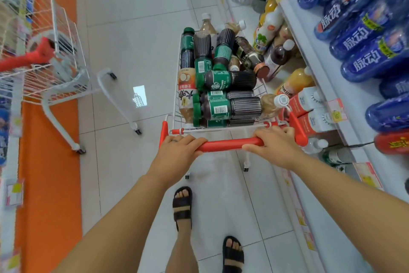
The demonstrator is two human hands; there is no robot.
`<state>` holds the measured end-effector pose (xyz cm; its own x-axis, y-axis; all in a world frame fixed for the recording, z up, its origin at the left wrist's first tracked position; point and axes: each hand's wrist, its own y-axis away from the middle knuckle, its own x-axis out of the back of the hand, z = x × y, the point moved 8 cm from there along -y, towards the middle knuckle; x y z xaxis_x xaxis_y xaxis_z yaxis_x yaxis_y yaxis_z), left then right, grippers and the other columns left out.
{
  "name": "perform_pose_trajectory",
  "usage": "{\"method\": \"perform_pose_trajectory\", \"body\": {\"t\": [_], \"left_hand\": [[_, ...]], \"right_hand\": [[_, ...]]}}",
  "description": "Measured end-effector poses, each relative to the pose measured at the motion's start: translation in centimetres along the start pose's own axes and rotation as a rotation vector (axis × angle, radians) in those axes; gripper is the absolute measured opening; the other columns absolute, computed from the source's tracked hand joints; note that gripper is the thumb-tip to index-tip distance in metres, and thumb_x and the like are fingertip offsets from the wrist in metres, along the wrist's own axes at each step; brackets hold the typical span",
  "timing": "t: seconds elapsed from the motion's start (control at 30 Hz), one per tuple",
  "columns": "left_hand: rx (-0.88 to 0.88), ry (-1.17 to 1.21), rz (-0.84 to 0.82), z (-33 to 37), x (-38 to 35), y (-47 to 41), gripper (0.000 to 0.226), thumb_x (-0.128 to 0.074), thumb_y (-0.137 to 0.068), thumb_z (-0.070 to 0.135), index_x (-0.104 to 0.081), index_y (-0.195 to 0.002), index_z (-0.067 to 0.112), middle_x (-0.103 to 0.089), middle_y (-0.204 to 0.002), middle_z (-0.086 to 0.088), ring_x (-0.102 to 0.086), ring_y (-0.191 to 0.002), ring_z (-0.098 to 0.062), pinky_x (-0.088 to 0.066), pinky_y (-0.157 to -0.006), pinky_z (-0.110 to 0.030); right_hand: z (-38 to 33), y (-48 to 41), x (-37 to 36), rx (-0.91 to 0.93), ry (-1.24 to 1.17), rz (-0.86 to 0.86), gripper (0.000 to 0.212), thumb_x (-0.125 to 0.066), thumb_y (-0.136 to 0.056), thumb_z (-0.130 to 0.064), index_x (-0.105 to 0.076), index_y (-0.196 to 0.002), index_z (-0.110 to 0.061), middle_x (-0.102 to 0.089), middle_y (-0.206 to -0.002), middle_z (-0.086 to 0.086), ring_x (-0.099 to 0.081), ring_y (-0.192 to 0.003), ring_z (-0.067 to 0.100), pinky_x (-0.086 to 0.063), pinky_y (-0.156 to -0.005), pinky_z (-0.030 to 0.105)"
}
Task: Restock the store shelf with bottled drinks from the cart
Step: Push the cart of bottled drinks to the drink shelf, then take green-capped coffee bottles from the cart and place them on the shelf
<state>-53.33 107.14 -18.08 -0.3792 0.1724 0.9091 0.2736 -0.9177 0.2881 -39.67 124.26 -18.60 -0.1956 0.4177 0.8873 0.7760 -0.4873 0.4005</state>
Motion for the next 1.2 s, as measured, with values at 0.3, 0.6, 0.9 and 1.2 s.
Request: {"method": "perform_pose_trajectory", "body": {"t": [0.3,0.6,0.9,1.2], "left_hand": [[-0.008,0.159,-0.112,-2.3,3.8,-10.1,0.036,-0.036,-0.098,0.039,-0.042,-0.133,0.035,-0.057,-0.12,0.008,-0.052,-0.108,-0.017,-0.034,-0.096,-0.033],[0.139,0.403,0.024,-4.5,10.1,-19.4,0.018,-0.047,-0.093,0.038,-0.063,-0.099,0.032,-0.062,-0.097,0.013,-0.057,-0.083,-0.007,-0.05,-0.073,-0.029],[0.295,0.384,0.041,-7.9,15.4,-31.2,0.051,-0.056,-0.091,0.03,-0.036,-0.138,0.026,-0.035,-0.141,-0.004,-0.048,-0.118,-0.023,-0.043,-0.092,-0.038],[0.252,0.383,-0.209,-7.6,13.0,-34.9,0.059,-0.064,-0.086,0.03,-0.038,-0.138,0.019,-0.045,-0.13,-0.012,-0.05,-0.116,-0.028,-0.042,-0.101,-0.042]], "right_hand": [[3.1,-7.2,5.4,-0.184,-0.333,0.161,0.017,-0.067,-0.073,-0.053,-0.06,-0.083,-0.041,-0.059,-0.081,-0.019,-0.05,-0.095,0.007,-0.009,-0.106,0.037],[6.0,-12.2,9.1,-0.24,-0.307,0.068,0.018,-0.071,-0.074,-0.047,-0.061,-0.085,-0.037,-0.052,-0.081,-0.019,-0.046,-0.102,0.012,0.003,-0.112,0.045],[7.9,-15.3,10.9,-0.301,-0.417,-0.042,0.025,-0.069,-0.07,-0.053,-0.059,-0.087,-0.038,-0.051,-0.084,-0.023,-0.042,-0.1,0.004,-0.011,-0.113,0.043],[3.8,-20.9,15.5,-0.046,-0.184,0.082,0.055,-0.062,-0.083,-0.032,-0.042,-0.134,-0.03,-0.041,-0.135,-0.006,-0.031,-0.129,0.018,-0.017,-0.112,0.038]]}}
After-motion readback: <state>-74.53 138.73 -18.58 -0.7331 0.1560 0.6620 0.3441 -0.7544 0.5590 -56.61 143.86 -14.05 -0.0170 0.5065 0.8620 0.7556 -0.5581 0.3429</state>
